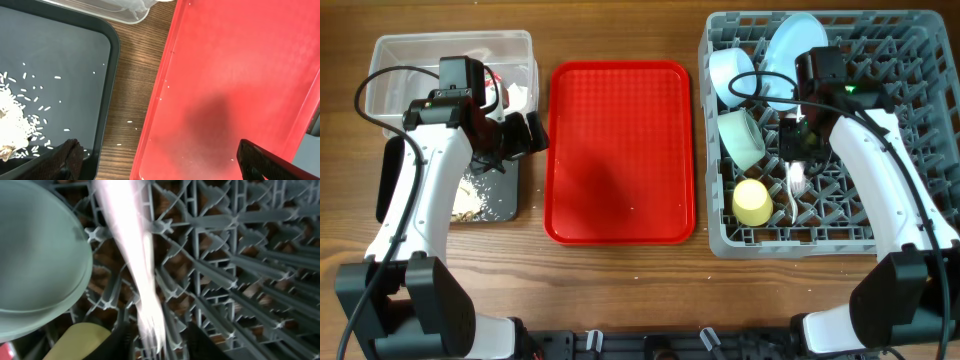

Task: Sort waste into correct bins and load items into the dishwasher rack
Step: 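Insert the white fork into the rack beside the spoon and release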

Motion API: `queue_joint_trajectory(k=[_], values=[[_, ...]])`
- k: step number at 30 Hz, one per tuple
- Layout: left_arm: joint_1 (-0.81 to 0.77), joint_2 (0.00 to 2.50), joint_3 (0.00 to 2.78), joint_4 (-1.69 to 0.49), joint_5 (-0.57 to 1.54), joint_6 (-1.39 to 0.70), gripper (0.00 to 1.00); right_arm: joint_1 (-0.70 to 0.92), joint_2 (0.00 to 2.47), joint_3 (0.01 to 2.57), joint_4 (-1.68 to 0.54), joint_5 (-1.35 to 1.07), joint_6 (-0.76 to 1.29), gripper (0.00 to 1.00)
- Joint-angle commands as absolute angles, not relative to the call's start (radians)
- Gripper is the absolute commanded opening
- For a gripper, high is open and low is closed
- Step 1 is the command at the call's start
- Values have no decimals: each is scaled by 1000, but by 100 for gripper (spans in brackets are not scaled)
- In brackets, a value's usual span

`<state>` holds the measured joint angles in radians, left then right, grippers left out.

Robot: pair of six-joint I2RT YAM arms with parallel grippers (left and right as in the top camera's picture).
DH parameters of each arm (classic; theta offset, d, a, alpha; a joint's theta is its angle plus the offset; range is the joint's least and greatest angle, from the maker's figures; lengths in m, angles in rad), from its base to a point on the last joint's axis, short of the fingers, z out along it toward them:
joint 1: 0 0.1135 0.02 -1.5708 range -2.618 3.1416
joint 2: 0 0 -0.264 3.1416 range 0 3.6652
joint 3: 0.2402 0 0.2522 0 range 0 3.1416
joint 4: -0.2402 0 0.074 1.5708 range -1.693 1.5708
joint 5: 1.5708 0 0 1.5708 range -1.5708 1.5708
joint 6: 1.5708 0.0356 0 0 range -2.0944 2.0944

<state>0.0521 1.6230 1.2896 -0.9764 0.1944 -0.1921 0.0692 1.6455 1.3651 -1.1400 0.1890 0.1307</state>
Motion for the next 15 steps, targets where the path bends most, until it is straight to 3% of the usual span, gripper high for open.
queue_joint_trajectory(k=[1,15], values=[[54,1608,1304,-974,189,-187,100,68,1655,1366,-1150,135,130,49],[54,1608,1304,-974,189,-187,100,84,1443,1583,-1333,-1,131,52]])
